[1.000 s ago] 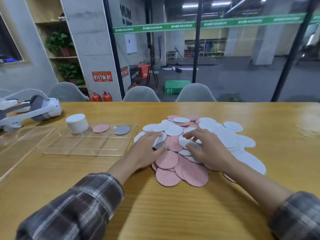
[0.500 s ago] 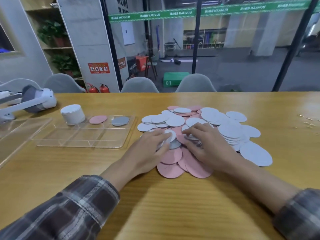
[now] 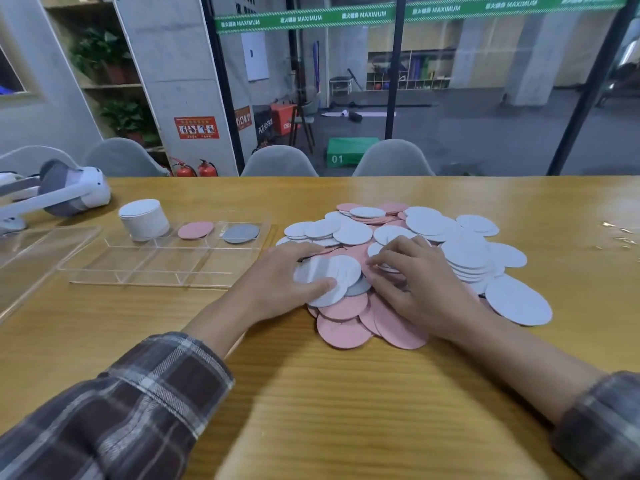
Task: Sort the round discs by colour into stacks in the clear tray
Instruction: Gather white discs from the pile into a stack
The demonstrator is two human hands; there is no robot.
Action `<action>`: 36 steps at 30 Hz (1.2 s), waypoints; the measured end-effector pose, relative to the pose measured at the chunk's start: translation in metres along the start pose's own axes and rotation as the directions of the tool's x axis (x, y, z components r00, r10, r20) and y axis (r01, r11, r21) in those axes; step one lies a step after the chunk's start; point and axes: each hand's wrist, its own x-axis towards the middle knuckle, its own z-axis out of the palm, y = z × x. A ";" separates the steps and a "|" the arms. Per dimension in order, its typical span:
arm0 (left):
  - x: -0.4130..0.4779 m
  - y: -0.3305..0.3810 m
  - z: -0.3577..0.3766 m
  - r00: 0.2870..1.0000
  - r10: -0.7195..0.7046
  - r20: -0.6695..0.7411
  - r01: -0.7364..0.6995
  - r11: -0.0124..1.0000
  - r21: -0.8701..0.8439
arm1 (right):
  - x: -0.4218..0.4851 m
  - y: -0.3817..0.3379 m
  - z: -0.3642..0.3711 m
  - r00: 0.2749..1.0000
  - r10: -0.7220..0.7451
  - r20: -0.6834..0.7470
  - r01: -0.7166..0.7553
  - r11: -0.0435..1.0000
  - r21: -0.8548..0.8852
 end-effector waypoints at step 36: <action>0.002 -0.004 0.007 0.998 -0.004 -0.068 0.000 0.999 -0.048 | 0.003 -0.021 -0.019 0.964 0.261 0.039 -0.240 0.803 0.545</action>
